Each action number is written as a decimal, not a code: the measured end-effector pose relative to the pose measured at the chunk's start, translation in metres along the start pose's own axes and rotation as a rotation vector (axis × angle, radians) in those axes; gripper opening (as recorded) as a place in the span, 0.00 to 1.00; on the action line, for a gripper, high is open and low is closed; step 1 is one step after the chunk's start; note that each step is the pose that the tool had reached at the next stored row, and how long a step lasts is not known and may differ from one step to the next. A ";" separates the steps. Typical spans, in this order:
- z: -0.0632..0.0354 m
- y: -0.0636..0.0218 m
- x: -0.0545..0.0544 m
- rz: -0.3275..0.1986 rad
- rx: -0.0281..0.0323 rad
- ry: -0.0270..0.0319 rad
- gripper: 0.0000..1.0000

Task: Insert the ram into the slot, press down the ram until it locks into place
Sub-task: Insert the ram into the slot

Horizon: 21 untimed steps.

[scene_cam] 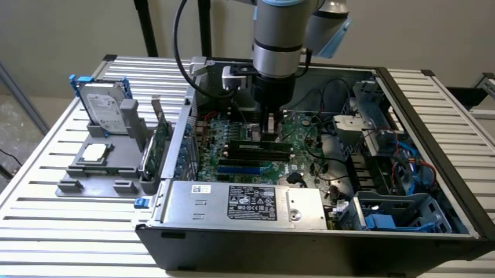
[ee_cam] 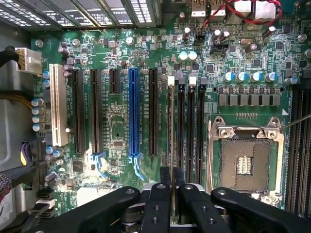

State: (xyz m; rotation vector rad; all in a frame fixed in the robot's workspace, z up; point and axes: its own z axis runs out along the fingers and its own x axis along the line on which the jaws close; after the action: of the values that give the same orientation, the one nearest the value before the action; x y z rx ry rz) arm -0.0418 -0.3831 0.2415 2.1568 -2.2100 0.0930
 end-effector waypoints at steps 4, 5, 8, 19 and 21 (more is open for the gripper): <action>0.0023 0.0000 -0.001 0.000 0.0000 0.0009 0.13; 0.0029 0.0001 -0.002 0.000 -0.0001 0.0012 0.13; 0.0045 0.0001 -0.002 0.000 0.0001 0.0014 0.13; 0.0068 0.0007 -0.002 0.000 0.0042 0.0014 0.13; 0.0069 0.0007 -0.002 0.000 0.0047 0.0014 0.13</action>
State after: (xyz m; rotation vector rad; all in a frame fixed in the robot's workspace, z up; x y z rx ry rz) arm -0.0424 -0.3817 0.2345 2.1584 -2.2113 0.0998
